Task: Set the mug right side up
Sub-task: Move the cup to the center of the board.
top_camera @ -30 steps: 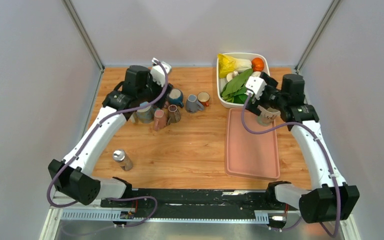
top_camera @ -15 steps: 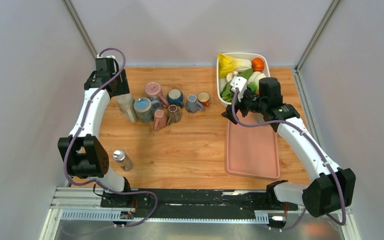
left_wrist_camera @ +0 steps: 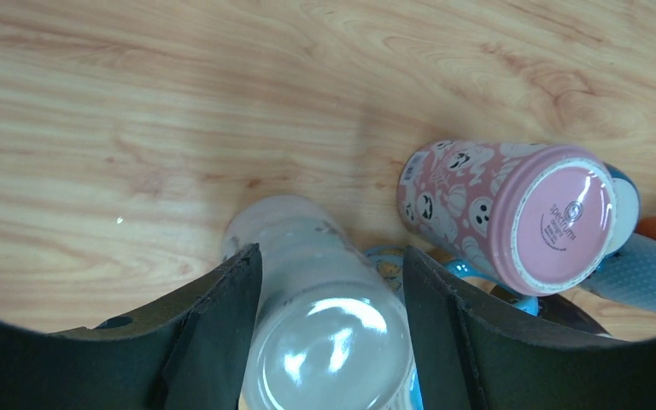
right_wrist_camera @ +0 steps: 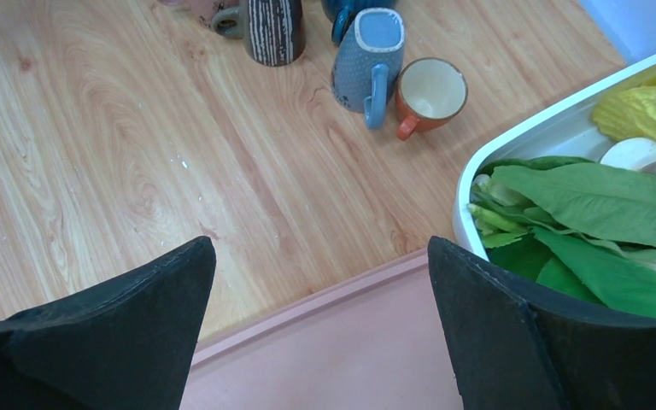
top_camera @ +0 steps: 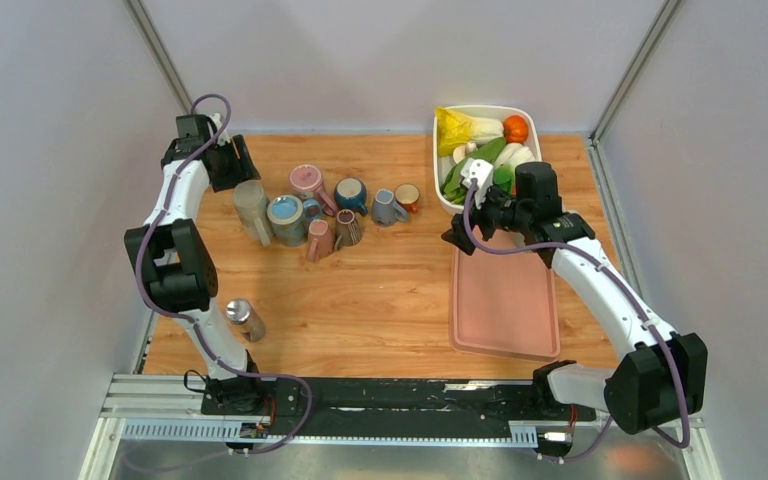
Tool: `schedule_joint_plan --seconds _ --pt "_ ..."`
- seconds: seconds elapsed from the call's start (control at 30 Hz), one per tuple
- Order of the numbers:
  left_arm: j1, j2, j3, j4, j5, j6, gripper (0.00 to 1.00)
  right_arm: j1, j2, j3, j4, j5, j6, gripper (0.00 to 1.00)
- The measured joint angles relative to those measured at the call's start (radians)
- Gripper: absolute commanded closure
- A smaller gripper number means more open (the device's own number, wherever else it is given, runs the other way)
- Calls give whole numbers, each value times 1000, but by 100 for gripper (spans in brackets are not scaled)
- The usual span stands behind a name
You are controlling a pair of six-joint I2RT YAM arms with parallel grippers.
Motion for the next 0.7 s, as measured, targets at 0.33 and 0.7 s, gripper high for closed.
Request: schedule_joint_plan --seconds 0.33,0.7 --pt "13 23 -27 41 80 21 35 0 -3 -29 3 2 2 0" --pt "14 -174 -245 23 30 69 35 0 11 -29 3 -2 2 0"
